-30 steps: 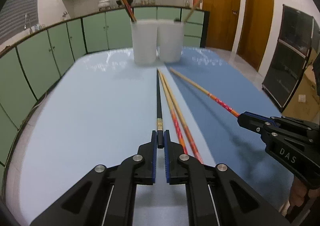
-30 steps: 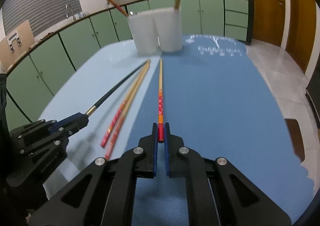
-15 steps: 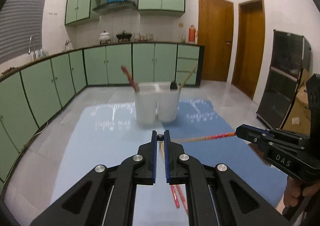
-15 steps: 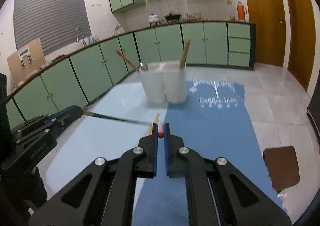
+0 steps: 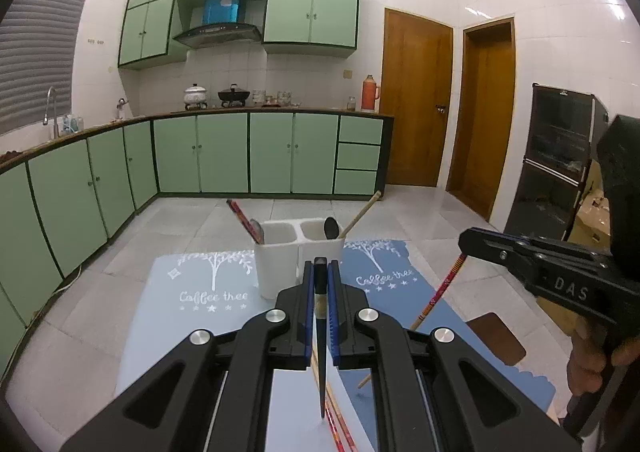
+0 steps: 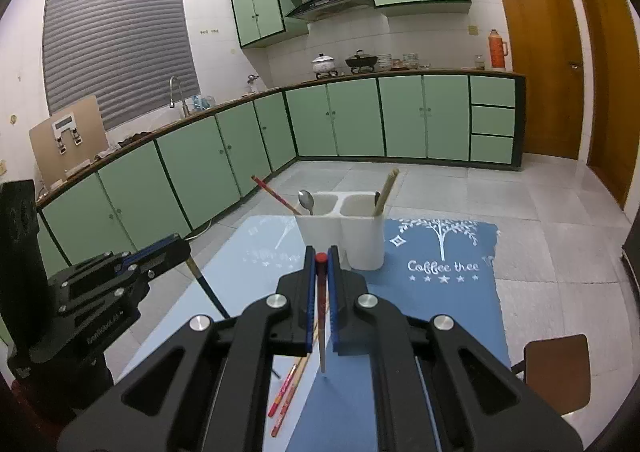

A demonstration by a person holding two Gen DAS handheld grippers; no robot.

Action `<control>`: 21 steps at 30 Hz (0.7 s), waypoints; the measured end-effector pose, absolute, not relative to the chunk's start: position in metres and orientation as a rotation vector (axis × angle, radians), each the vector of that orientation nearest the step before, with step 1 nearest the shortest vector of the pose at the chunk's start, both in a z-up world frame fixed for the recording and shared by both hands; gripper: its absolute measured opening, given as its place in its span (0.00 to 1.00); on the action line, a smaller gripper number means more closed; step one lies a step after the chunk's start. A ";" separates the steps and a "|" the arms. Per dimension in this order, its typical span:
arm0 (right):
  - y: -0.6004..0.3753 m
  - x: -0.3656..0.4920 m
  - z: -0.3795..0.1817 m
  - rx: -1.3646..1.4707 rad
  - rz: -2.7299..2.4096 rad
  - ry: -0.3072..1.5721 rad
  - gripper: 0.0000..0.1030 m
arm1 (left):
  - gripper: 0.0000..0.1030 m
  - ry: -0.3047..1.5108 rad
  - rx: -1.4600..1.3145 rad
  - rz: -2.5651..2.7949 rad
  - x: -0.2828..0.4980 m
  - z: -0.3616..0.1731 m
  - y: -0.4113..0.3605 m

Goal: Organize utensils
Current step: 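Lift both chopsticks and carry them over the white holder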

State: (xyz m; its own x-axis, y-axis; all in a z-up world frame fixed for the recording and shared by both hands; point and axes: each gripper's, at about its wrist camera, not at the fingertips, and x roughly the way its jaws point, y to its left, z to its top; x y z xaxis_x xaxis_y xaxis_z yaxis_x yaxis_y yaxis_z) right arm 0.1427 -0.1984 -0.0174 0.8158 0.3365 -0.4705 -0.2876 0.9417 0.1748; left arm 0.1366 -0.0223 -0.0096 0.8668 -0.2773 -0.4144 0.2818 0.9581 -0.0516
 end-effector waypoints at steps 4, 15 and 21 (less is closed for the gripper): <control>-0.198 0.151 -0.008 0.088 0.335 0.511 0.05 | 0.06 0.413 0.013 -0.299 0.138 -0.004 -0.024; -0.209 0.188 0.041 0.130 0.322 0.379 0.05 | 0.06 0.272 0.003 -0.264 0.168 0.044 -0.023; -0.208 0.220 0.071 0.121 0.288 0.300 0.05 | 0.06 0.158 0.001 -0.224 0.202 0.078 -0.023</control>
